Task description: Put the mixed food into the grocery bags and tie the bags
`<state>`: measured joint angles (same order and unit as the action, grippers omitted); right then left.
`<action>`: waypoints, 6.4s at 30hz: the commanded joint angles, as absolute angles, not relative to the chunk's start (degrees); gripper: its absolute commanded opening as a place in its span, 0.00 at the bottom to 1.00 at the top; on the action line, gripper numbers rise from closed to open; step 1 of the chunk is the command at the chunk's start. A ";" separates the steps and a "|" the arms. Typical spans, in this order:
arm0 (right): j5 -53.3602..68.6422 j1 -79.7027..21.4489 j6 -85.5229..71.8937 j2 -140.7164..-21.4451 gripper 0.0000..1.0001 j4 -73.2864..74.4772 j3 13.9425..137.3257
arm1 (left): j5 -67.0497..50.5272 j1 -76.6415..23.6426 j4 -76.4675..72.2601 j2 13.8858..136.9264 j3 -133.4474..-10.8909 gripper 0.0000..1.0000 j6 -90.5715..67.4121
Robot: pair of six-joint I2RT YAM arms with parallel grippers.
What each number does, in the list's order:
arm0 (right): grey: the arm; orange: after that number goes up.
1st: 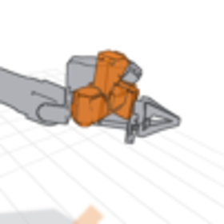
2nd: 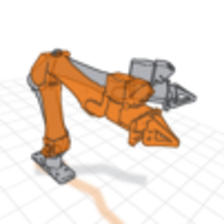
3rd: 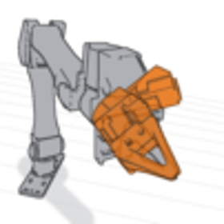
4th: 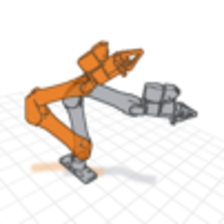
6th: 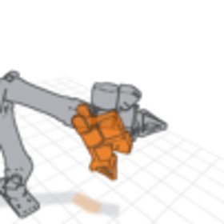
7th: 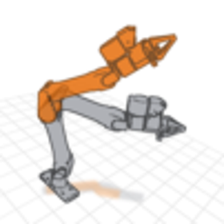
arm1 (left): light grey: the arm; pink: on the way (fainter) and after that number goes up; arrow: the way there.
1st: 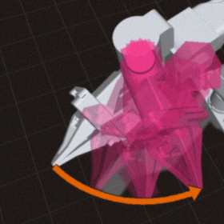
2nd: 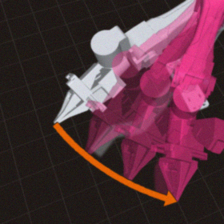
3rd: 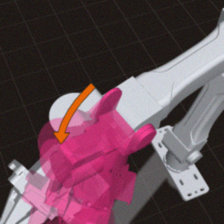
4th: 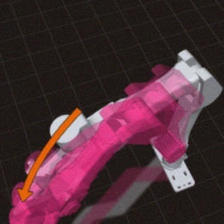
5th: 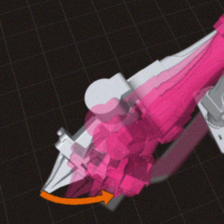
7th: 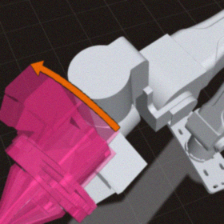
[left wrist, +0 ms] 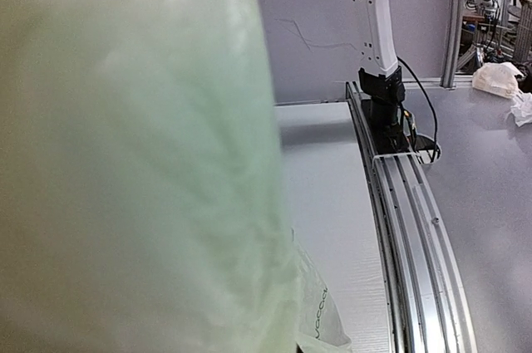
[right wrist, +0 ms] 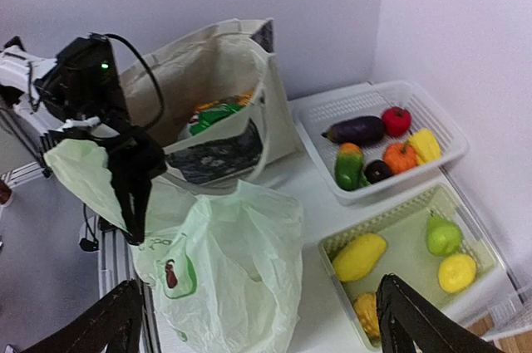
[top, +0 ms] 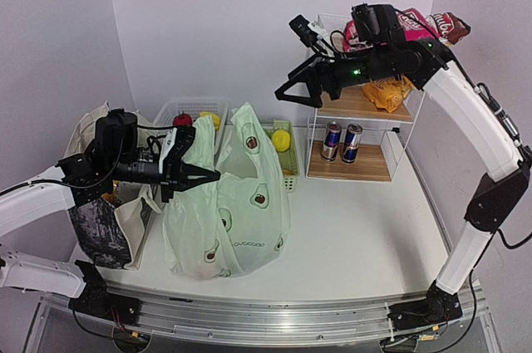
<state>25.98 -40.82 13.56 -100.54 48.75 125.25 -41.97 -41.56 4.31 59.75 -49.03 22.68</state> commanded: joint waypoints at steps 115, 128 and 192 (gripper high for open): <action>-8.02 -61.00 -12.10 -85.62 0.88 17.37 93.27 | -32.26 -58.63 30.74 78.71 -66.27 0.00 64.36; 12.08 -61.41 5.79 -73.85 0.86 28.87 80.04 | -33.61 -57.13 32.54 78.61 -68.21 0.00 59.90; 8.43 -67.01 9.64 -79.13 0.00 10.90 71.67 | -46.43 -39.65 51.31 99.95 -110.12 0.98 61.72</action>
<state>8.76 -66.67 8.84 -80.66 13.30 70.85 -42.29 -39.59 46.00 99.22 -103.85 56.46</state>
